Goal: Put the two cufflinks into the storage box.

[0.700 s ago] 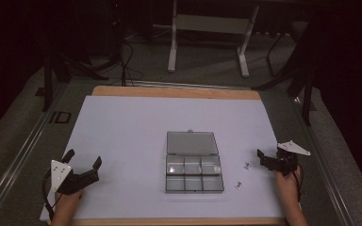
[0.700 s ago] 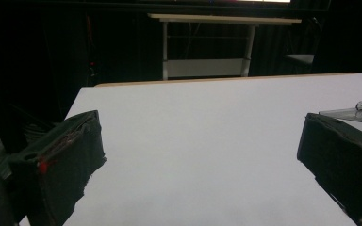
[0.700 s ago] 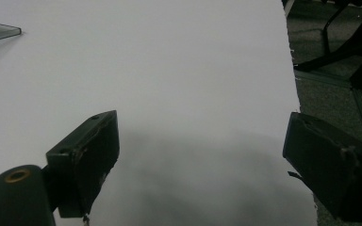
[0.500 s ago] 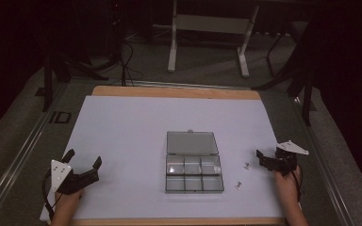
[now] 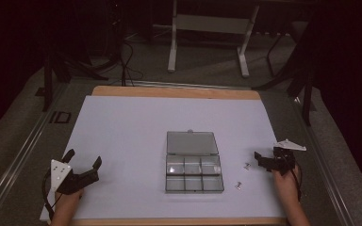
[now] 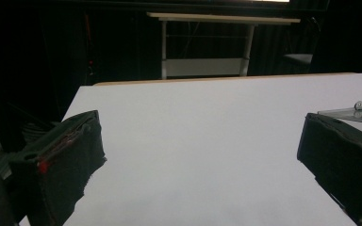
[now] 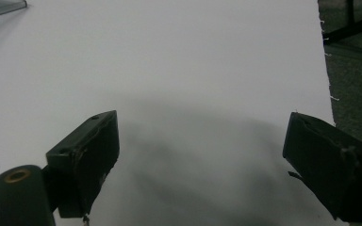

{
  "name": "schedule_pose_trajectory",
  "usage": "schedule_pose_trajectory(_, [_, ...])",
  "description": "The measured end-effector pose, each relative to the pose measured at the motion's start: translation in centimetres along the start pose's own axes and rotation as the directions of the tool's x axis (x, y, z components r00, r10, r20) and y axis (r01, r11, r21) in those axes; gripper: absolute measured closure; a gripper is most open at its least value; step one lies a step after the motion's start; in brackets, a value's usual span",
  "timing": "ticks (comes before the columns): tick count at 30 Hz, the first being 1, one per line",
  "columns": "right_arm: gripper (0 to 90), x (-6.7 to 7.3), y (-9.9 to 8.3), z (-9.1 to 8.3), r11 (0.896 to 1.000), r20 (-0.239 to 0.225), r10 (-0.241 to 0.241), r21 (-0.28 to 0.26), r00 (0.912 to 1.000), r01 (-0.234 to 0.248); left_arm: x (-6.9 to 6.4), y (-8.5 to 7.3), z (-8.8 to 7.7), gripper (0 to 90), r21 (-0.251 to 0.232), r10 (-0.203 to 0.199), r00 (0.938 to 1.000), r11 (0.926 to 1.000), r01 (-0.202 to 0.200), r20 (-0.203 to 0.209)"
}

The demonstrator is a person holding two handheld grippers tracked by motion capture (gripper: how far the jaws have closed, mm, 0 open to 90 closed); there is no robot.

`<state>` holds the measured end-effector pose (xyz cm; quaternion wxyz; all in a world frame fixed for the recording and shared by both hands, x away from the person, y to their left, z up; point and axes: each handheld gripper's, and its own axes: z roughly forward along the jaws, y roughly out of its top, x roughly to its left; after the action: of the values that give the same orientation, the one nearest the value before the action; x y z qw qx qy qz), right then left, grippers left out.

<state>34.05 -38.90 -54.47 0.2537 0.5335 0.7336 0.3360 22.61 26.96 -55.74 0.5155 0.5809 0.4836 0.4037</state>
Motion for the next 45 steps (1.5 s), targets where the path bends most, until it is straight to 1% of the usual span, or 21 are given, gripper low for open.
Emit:
schedule_pose_trajectory(2, [11.4,-0.1,0.2,-0.1,1.000,-0.011,0.011,0.006,0.9999,-0.011,0.0,0.0,0.0,1.5,0.000,-0.001,1.0000,1.0000,0.001,0.001])
schedule_pose_trajectory(5, [11.4,-0.1,0.3,-0.2,1.000,-0.013,0.006,0.004,0.9999,-0.006,0.0,0.0,0.0,1.6,0.000,0.001,1.0000,1.0000,-0.001,0.000])
schedule_pose_trajectory(6, [11.4,-0.1,0.5,-0.3,1.000,-0.019,0.004,0.025,0.9998,-0.003,0.0,0.0,0.0,1.5,0.000,0.000,1.0000,1.0000,0.000,0.000])
schedule_pose_trajectory(11, [11.5,-0.4,0.5,-0.5,0.998,-0.032,-0.001,0.056,0.9995,0.003,0.0,0.0,0.0,1.6,0.002,-0.006,1.0000,1.0000,0.006,0.000])
schedule_pose_trajectory(12, [11.5,-0.6,0.6,-0.6,0.996,-0.042,-0.007,0.092,0.9991,0.011,0.1,0.0,0.0,1.5,0.003,-0.006,1.0000,1.0000,0.006,0.001])
schedule_pose_trajectory(16, [11.5,-0.7,0.8,-1.0,0.986,-0.043,-0.032,0.160,0.9985,0.039,0.0,0.0,0.0,1.6,0.001,-0.002,1.0000,1.0000,0.002,0.002])
schedule_pose_trajectory(17, [11.5,-0.8,0.8,-1.1,0.985,-0.043,-0.036,0.169,0.9984,0.043,0.0,0.0,0.0,1.6,0.001,-0.002,1.0000,1.0000,0.002,0.001])
schedule_pose_trajectory(20, [11.5,-1.0,0.8,-1.4,0.978,-0.059,-0.021,0.208,0.9980,0.033,0.0,0.0,0.0,1.6,0.002,-0.002,1.0000,1.0000,0.002,0.001])
schedule_pose_trajectory(24, [11.5,-1.1,0.9,-1.8,0.971,-0.061,-0.016,0.237,0.9980,0.030,0.0,0.0,0.0,1.6,0.002,-0.001,1.0000,1.0000,0.001,0.001])
schedule_pose_trajectory(25, [11.5,-1.1,0.9,-1.8,0.967,-0.061,-0.016,0.255,0.9980,0.031,0.0,0.0,0.0,1.5,0.002,-0.002,1.0000,1.0000,0.002,0.001])
schedule_pose_trajectory(27, [11.5,-1.0,1.0,-1.9,0.965,-0.065,-0.020,0.259,0.9977,0.036,0.0,0.0,0.0,1.5,0.002,-0.003,1.0000,1.0000,0.003,0.001])
schedule_pose_trajectory(28, [11.5,-1.0,1.0,-2.0,0.961,-0.071,-0.023,0.272,0.9972,0.041,0.0,0.0,0.0,1.5,0.002,-0.003,1.0000,1.0000,0.003,0.001])
schedule_pose_trajectory(29, [11.6,-0.9,1.2,-2.3,0.958,-0.088,-0.031,0.283,0.9957,0.055,0.1,0.0,0.0,1.6,0.004,-0.006,1.0000,1.0000,0.006,0.002])
schedule_pose_trajectory(30, [11.6,-0.8,1.3,-2.4,0.954,-0.083,-0.038,0.293,0.9958,0.061,0.0,0.0,0.0,1.6,0.003,-0.006,1.0000,1.0000,0.006,0.003])
schedule_pose_trajectory(31, [11.5,-0.9,1.4,-2.5,0.953,-0.090,-0.036,0.297,0.9953,0.061,0.0,0.0,0.0,1.6,0.004,-0.005,1.0000,1.0000,0.005,0.002])
schedule_pose_trajectory(33, [11.6,-0.9,1.5,-2.7,0.946,-0.097,-0.030,0.319,0.9949,0.059,0.0,0.0,0.0,1.6,0.003,-0.005,1.0000,1.0000,0.005,0.002])
schedule_pose_trajectory(35, [11.6,-0.9,1.5,-2.8,0.934,-0.108,-0.027,0.353,0.9937,0.064,0.0,0.0,0.0,1.5,0.002,-0.002,1.0000,1.0000,0.002,0.001])
schedule_pose_trajectory(38, [12.0,-0.7,1.3,-2.8,0.906,-0.140,-0.041,0.411,0.9893,0.096,0.0,0.0,0.0,1.6,0.001,-0.003,1.0000,1.0000,0.003,0.001])
schedule_pose_trajectory(39, [13.2,-0.6,1.3,-2.8,0.899,-0.144,-0.042,0.426,0.9886,0.100,0.0,0.0,0.0,1.5,0.001,-0.003,1.0000,1.0000,0.003,0.001])
schedule_pose_trajectory(44, [13.2,-0.9,1.3,-3.1,0.896,-0.146,-0.053,0.430,0.9879,0.111,0.0,0.0,0.0,1.5,0.001,-0.002,1.0000,1.0000,0.002,0.001])
schedule_pose_trajectory(45, [13.2,-0.9,1.4,-3.4,0.888,-0.152,-0.059,0.443,0.9867,0.121,0.0,0.0,0.0,1.5,0.001,-0.003,1.0000,1.0000,0.003,0.001])
